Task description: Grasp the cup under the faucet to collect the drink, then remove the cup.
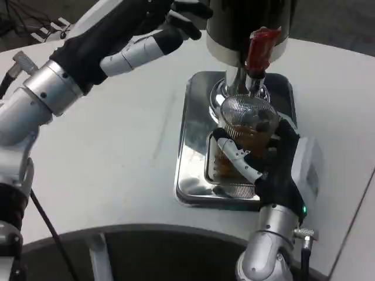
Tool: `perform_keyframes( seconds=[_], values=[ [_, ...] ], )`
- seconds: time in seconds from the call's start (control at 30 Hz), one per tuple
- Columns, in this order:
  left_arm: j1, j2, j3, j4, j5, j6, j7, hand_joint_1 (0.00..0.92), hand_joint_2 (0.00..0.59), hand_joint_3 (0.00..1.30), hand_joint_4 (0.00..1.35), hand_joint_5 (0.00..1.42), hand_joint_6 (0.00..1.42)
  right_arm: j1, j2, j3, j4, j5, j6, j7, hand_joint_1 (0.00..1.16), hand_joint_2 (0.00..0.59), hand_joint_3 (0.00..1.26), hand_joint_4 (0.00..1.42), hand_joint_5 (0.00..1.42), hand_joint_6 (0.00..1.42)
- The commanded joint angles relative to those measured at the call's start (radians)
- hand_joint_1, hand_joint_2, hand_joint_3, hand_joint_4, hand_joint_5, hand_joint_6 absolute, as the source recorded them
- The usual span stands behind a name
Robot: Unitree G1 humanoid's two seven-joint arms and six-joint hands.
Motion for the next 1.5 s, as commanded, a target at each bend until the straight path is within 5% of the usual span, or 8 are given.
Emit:
perform_keyframes(
  seconds=[0.03, 0.6, 1.07, 1.5],
  values=[
    [-0.004, -0.008, 0.007, 0.02, -0.005, 0.003, -0.008, 0.0, 0.0, 0.23, 0.29, 0.42, 0.4, 0.051, 0.065, 0.006, -0.073, -0.023, 0.007, 0.009, 0.76, 0.232, 0.69, 0.81, 0.9, 0.64],
    [-0.019, -0.022, 0.016, 0.062, -0.005, -0.002, 0.002, 0.0, 0.0, 0.24, 0.3, 0.42, 0.41, 0.174, 0.037, 0.0, -0.257, -0.083, 0.038, 0.097, 0.76, 0.229, 0.72, 0.85, 0.94, 0.66],
    [0.033, 0.02, 0.07, 0.055, -0.009, 0.015, 0.016, 0.0, 0.0, 0.24, 0.3, 0.42, 0.43, 0.304, 0.003, 0.002, -0.435, -0.124, 0.07, 0.196, 0.76, 0.223, 0.73, 0.88, 0.96, 0.66],
    [0.235, 0.083, 0.082, -0.048, 0.032, 0.038, 0.083, 0.0, 0.0, 0.25, 0.3, 0.42, 0.43, 0.414, -0.013, 0.041, -0.563, -0.16, 0.061, 0.262, 0.76, 0.214, 0.76, 0.9, 1.0, 0.68]
  ],
)
